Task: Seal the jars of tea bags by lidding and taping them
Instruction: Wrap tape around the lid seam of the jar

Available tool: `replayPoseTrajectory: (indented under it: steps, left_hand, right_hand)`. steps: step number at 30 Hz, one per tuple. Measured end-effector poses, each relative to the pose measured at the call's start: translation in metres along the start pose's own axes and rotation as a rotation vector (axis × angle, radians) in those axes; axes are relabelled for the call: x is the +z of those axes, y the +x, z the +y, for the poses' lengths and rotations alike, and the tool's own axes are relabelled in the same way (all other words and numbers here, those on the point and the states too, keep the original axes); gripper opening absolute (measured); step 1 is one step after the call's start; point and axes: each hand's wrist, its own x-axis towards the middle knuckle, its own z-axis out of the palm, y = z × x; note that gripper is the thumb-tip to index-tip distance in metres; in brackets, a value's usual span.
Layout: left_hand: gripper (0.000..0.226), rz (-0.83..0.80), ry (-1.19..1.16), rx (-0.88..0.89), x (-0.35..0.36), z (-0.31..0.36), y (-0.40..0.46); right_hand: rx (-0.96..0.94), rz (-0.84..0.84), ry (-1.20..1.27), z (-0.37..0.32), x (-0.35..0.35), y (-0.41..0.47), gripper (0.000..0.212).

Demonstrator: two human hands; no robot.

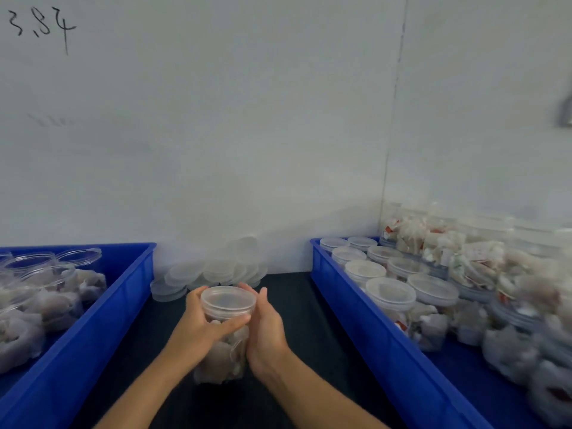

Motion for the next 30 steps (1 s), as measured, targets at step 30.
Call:
replayPoseTrajectory:
  steps: [30]
  left_hand:
    - [0.090, -0.198, 0.384, 0.317, 0.217, 0.154, -0.048]
  right_hand:
    - [-0.387, 0.704, -0.453, -0.205, -0.135, -0.103, 0.029]
